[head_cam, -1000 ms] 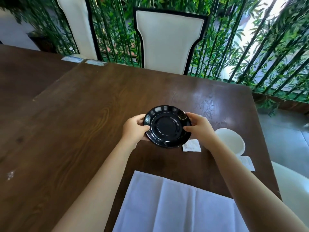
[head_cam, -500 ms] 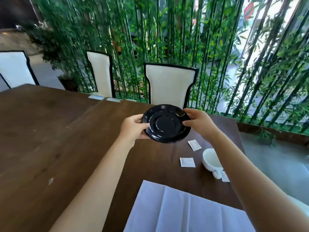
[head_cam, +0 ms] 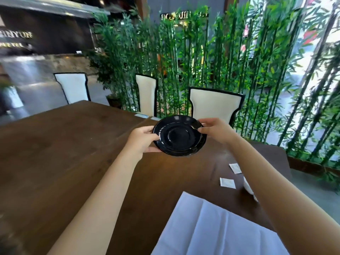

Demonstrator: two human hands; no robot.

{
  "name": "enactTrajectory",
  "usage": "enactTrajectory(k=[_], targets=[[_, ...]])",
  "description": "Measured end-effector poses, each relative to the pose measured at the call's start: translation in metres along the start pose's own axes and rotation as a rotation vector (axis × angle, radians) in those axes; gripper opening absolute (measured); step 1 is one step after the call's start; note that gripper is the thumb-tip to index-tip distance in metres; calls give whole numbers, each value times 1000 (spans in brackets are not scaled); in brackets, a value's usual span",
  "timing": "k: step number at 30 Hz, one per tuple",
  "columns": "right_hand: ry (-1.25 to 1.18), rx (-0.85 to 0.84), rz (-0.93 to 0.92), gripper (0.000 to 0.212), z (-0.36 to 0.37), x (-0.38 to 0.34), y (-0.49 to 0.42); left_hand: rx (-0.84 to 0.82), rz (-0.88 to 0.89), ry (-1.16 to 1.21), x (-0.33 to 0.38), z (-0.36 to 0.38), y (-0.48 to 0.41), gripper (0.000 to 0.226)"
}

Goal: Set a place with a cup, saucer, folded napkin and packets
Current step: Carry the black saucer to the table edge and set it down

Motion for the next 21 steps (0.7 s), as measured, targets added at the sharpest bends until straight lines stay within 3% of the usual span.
enactTrajectory(k=[4, 10, 16, 21], targets=[[-4, -52, 30, 23, 46, -5, 5, 72, -42, 4, -16, -47, 28, 44], [6, -208, 66, 26, 128, -3, 25, 195, -110, -11, -57, -120, 71, 44], [-22, -392, 151, 27, 213, 33, 58, 333, -213, 19, -125, -178, 124, 57], [8, -514, 261, 28, 274, 79, 95, 444, -348, 43, -199, -210, 167, 53]])
Point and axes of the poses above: each hand's wrist, its own y-axis away from the middle knuckle, its own z-axis out of the palm, x = y × z, the point moved 10 cm from there along -y, towards the middle knuckle, and after that the axes turned 2 degrees about z, right-handed, at the moved point
